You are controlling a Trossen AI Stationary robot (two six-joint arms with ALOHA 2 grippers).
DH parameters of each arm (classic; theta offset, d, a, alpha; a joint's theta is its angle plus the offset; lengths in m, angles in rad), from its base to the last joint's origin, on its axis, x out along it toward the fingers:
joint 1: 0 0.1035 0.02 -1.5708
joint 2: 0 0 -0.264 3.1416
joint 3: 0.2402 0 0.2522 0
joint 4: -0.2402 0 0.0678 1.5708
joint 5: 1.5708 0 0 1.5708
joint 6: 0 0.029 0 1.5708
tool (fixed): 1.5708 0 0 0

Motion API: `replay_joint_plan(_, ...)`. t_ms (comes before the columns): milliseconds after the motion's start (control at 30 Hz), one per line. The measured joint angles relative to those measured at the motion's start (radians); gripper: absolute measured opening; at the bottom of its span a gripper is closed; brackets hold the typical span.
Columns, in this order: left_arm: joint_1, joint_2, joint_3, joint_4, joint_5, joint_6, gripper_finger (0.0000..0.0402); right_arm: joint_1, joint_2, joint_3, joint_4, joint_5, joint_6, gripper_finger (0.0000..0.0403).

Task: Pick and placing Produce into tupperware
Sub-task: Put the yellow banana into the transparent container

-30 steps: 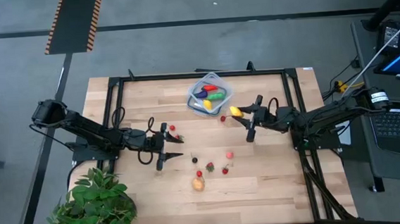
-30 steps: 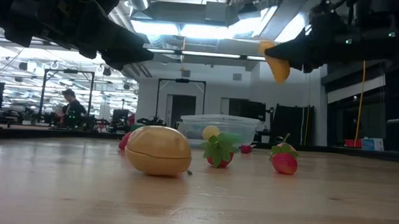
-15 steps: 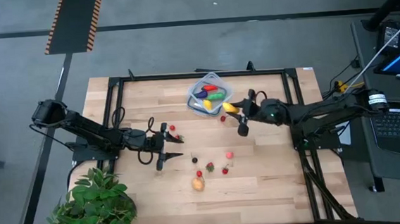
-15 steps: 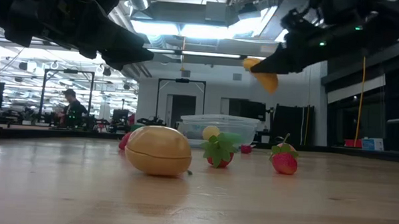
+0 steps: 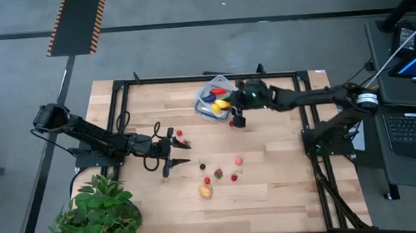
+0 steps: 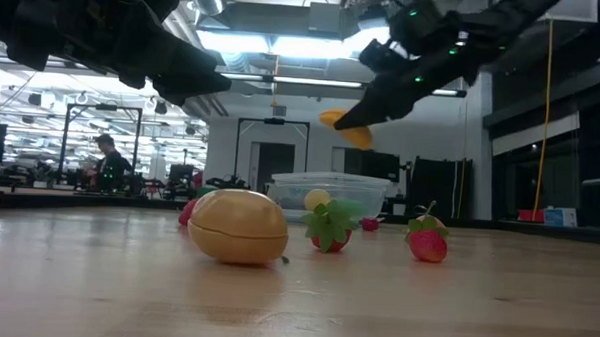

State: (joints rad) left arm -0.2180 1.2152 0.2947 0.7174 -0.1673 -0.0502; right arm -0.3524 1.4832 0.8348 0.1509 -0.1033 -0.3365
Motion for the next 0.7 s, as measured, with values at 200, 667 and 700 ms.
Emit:
replay_joint_plan(200,0.0,0.0,0.0,-0.012,0.0,0.0,0.022,-0.092,0.091,0.143,-0.139,-0.137,-0.051,0.0145)
replay_joint_plan(667,0.0,0.0,0.0,-0.026,-0.002,0.0,0.022,-0.205,0.286,0.381,-0.474,-0.26,-0.095,0.0145)
replay_joint_plan(700,0.0,0.0,0.0,-0.026,-0.002,0.0,0.022,-0.207,0.301,0.399,-0.49,-0.26,-0.098,0.0145)
